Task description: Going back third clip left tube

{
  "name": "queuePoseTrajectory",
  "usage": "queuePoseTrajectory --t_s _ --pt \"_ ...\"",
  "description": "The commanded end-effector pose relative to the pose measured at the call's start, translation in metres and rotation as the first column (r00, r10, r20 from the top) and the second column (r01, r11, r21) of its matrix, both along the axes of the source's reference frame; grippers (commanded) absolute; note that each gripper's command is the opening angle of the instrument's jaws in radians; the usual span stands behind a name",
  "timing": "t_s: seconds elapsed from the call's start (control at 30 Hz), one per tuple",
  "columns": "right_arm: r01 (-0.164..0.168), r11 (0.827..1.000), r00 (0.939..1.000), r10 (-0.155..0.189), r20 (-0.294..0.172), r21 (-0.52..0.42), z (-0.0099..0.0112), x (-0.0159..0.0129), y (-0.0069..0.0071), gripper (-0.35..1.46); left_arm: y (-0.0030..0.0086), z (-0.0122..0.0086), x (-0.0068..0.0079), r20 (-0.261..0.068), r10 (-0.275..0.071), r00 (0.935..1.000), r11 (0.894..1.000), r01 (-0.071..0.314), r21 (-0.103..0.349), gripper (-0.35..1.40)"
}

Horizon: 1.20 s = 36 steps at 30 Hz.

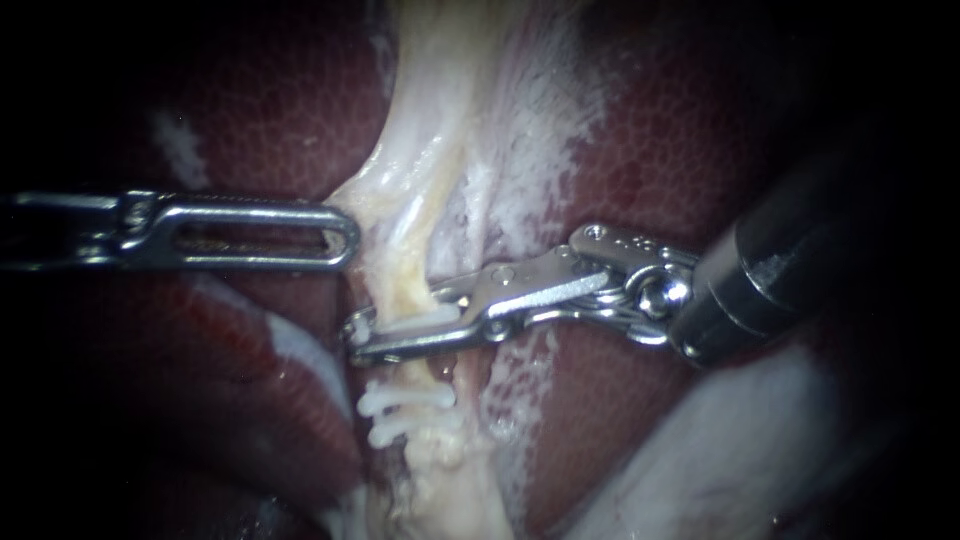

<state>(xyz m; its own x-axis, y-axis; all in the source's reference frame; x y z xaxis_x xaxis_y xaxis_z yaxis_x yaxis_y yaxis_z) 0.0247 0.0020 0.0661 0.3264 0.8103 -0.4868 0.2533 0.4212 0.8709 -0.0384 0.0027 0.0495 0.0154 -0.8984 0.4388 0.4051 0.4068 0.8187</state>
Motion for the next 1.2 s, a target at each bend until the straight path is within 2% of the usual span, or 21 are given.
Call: queuePoseTrajectory --t_s 0.03,0.7,0.73,0.77,0.87,1.03,1.2 --pt "0.000 1.000 1.0000 0.000 0.000 0.000 0.0000 0.0000 0.0000 -0.35 0.0000 0.0000 0.0000 0.000 0.000 1.0000 1.000 0.000 0.000 -0.35" --pt "0.000 1.000 1.0000 0.000 0.002 0.005 0.0000 0.0001 -0.0001 -0.35 0.0000 0.0000 0.0000 0.000 0.000 1.0000 1.000 0.000 0.000 -0.35" --pt "0.000 1.000 1.0000 0.000 0.002 0.005 -0.0001 0.0002 -0.0002 -0.06 0.0000 0.0000 0.0000 0.001 0.000 1.0000 1.000 0.000 0.000 -0.35" --pt "0.000 1.000 1.0000 0.000 0.002 0.005 -0.0001 0.0002 -0.0002 0.11 0.0000 0.0000 0.0000 0.001 0.000 1.0000 1.000 0.000 0.000 -0.35" --pt "0.001 1.000 1.0000 -0.002 -0.007 -0.024 -0.0002 0.0005 -0.0003 0.42 0.0000 0.0000 0.0001 0.001 0.001 1.0000 1.000 -0.001 0.000 -0.35" --pt "-0.022 0.998 0.9990 0.020 -0.040 -0.059 -0.0003 0.0014 -0.0002 0.56 0.0000 0.0000 0.0001 0.001 0.001 1.0000 1.000 -0.001 0.000 -0.35" --pt "-0.032 0.994 0.9983 0.027 -0.052 -0.105 -0.0003 0.0018 -0.0002 0.60 0.0000 0.0000 0.0001 0.001 0.001 1.0000 1.000 -0.001 0.000 -0.35"
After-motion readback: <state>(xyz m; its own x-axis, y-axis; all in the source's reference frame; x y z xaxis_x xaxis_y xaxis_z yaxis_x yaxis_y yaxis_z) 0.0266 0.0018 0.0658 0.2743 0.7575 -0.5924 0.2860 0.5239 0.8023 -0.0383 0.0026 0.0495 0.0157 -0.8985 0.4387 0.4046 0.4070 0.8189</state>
